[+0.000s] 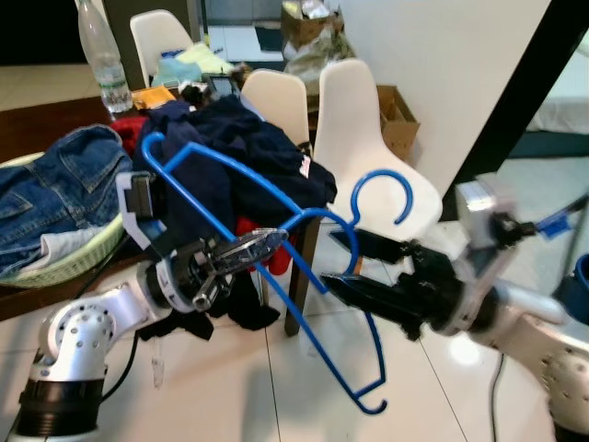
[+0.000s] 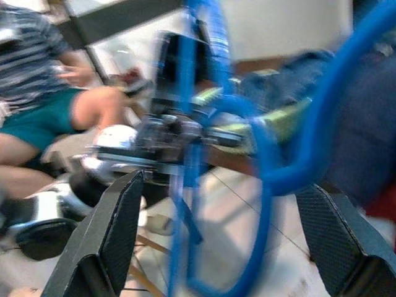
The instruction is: Hang hanger
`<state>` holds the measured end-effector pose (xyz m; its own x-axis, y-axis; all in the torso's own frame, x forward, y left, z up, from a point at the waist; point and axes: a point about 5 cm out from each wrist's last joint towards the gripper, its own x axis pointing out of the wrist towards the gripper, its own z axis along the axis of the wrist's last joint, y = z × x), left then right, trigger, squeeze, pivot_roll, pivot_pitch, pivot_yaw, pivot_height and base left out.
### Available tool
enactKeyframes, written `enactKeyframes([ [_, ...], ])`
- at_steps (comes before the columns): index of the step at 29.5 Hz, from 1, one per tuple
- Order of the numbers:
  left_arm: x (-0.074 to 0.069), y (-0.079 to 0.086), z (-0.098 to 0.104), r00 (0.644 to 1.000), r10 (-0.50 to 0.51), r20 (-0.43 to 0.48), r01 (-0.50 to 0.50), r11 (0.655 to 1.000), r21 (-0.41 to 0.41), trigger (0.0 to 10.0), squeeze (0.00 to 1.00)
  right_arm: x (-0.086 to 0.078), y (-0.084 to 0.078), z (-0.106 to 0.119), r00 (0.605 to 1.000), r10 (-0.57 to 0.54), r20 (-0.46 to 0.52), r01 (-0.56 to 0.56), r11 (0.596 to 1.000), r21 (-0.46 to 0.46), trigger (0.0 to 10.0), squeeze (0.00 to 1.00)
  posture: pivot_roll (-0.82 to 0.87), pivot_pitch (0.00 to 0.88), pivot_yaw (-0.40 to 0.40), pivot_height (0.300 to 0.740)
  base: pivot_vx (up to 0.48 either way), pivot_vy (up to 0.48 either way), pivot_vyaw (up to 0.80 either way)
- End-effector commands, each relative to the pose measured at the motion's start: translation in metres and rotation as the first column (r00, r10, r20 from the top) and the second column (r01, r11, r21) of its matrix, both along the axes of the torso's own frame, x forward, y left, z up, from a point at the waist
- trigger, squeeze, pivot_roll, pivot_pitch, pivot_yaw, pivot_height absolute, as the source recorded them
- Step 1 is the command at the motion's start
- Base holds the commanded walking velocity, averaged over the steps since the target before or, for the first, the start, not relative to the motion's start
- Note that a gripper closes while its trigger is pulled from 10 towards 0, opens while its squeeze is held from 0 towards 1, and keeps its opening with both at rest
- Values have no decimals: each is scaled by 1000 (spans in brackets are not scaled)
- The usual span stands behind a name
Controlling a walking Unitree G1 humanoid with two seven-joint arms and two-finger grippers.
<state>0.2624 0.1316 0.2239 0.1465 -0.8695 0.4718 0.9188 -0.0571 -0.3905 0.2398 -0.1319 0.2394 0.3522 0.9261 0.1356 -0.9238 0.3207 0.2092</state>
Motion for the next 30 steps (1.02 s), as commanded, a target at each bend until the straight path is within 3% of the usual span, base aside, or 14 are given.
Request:
enactKeyframes([
  [1, -5, -4, -1, 999, -38, 20, 38, 999, -6, 0, 0, 6, -2, -9, 998, -58, -37, 57, 998, -40, 10000, 0, 108, 80, -37, 740, 0, 0, 0],
  [7, -4, -7, -5, 999, -36, 32, 36, 999, 3, 0, 0, 8, 2, -18, 992, -93, -82, 89, 995, -53, 10000, 0, 105, 74, -38, 740, 0, 0, 0],
  [8, -4, -7, -5, 999, -36, 34, 36, 999, 2, 0, 0, 9, 3, -20, 989, -108, -97, 104, 993, -50, 745, 0, 105, 72, -37, 740, 0, 0, 0],
  [13, -4, -7, -5, 999, -36, 34, 36, 999, 2, 0, 0, 9, 3, -20, 989, -108, -97, 104, 993, -50, 745, 0, 105, 72, -37, 740, 0, 0, 0],
  [14, -4, -7, -5, 999, -37, 36, 37, 999, 1, 0, 0, 11, 3, -22, 985, -130, -115, 126, 991, -48, 0, 0, 105, 72, -37, 740, 0, 0, 0],
  [23, -3, 0, -5, 999, -11, 43, 11, 1000, 1, 0, 0, 16, -3, -16, 976, -166, -139, 175, 983, 51, 0, 0, 106, 77, -34, 740, 0, 0, 0],
  [24, -3, 3, -5, 999, 1, 44, -1, 1000, -1, 0, 0, 16, -5, -15, 976, -169, -138, 180, 981, 73, 2157, 0, 107, 79, -34, 740, 0, 0, 0],
  [25, -3, 3, -5, 999, 1, 44, -1, 1000, -1, 0, 0, 16, -5, -15, 976, -169, -138, 180, 981, 73, 2157, 0, 107, 79, -34, 740, 0, 0, 0],
  [26, -2, 6, -5, 999, 17, 45, -17, 1000, -3, 0, 0, 17, -8, -13, 973, -189, -129, 203, 974, 104, 10000, 0, 107, 79, -34, 740, 0, 0, 0],
  [27, -2, 8, -5, 998, 28, 47, -28, 1000, -4, 0, 0, 20, -12, -11, 967, -214, -138, 232, 963, 138, 10000, 1000, 110, 85, -37, 740, 0, 0, 0],
  [30, -1, 11, -3, 998, 44, 52, -43, 999, -10, 0, 0, 24, -16, -10, 959, -243, -148, 266, 950, 164, 10000, 1000, 112, 89, -37, 740, 0, 0, 0],
])
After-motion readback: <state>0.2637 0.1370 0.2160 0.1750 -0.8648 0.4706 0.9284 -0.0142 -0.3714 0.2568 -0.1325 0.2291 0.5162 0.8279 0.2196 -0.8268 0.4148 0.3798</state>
